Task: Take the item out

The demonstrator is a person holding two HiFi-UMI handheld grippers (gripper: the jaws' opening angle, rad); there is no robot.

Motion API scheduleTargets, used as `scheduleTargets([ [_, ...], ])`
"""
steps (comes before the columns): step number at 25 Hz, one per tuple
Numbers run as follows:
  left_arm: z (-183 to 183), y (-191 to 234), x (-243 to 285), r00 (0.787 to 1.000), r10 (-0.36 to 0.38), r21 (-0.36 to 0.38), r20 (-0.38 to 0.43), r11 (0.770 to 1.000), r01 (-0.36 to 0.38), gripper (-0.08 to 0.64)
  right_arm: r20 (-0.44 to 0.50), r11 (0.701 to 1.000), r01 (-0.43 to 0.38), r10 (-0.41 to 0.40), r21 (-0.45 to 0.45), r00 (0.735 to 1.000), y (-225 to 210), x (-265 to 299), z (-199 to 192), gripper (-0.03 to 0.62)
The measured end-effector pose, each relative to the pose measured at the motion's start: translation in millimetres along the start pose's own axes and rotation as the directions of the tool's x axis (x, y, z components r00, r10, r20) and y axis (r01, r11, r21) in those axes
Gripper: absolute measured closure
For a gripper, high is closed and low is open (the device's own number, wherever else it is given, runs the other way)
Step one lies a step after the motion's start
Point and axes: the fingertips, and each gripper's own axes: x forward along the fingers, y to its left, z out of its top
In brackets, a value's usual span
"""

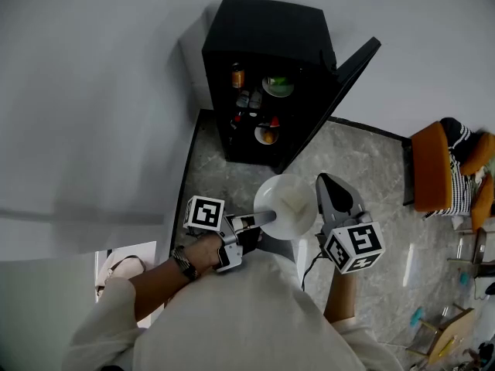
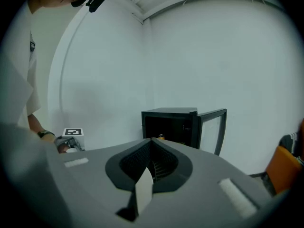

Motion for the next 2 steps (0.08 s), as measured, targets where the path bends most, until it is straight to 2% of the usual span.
scheduleTargets([
  [2, -1.5, 3.9, -1.2, 1.000, 0.012, -0.007, -0.003, 1.000, -0.012, 0.532, -0.002, 1.000, -0.003, 0.003, 0.000, 1.000, 0.7, 0.7, -1.5, 0.588],
])
